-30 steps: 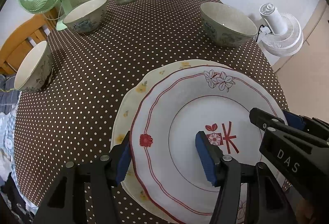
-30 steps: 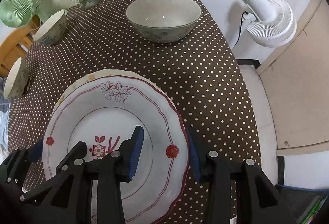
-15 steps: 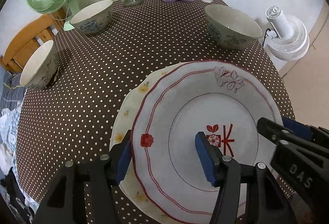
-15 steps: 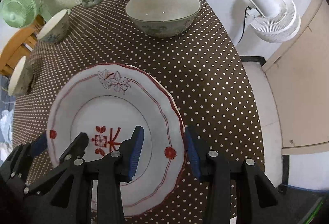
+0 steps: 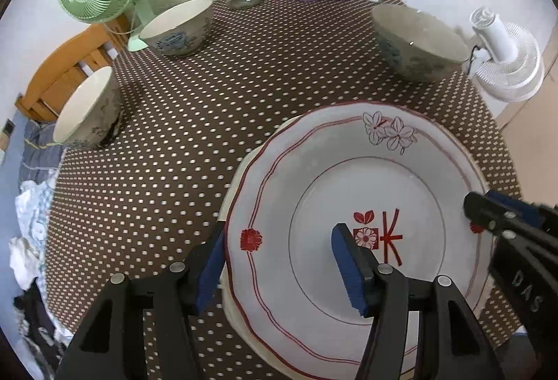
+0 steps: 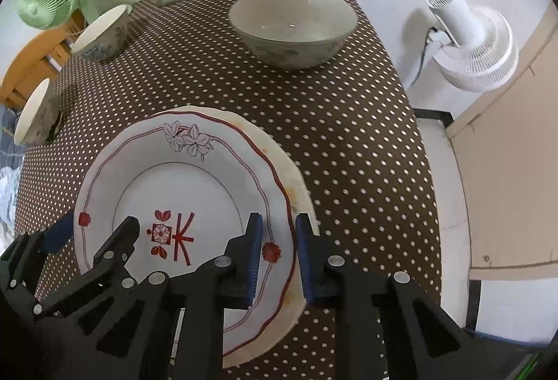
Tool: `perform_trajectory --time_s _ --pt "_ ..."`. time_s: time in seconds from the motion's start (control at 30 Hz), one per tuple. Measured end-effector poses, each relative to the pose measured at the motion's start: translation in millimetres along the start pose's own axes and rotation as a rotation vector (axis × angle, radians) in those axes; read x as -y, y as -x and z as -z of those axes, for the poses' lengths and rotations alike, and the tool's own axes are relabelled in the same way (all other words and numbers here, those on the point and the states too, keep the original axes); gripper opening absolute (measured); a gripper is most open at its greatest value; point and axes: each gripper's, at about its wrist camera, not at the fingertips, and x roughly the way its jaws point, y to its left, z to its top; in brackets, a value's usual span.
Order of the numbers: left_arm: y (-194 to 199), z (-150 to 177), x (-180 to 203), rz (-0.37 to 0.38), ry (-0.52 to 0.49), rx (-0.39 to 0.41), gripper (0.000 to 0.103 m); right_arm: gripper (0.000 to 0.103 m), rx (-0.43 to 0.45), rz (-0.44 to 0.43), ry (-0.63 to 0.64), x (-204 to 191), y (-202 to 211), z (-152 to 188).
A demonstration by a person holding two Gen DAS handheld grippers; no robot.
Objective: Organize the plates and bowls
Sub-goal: 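Lower the red-patterned plate onto the yellow-flower plate stack with both tools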
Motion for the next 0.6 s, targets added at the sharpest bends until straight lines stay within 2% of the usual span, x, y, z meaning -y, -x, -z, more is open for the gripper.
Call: perform_trajectory --time_s 0.27,0.5,0.6 --pt "-3 1 4 -0.018 -0.038 0.008 0.069 0.021 0.003 0.010 0.002 -7 -3 -4" --pt "-2 1 -1 0.039 -0.055 0.005 0.077 0.021 0.006 0.013 -0.048 -4 1 -3" --pt "1 0 -7 0.067 -0.055 0.004 0.085 0.022 0.010 0.006 -0.059 -5 5 -4"
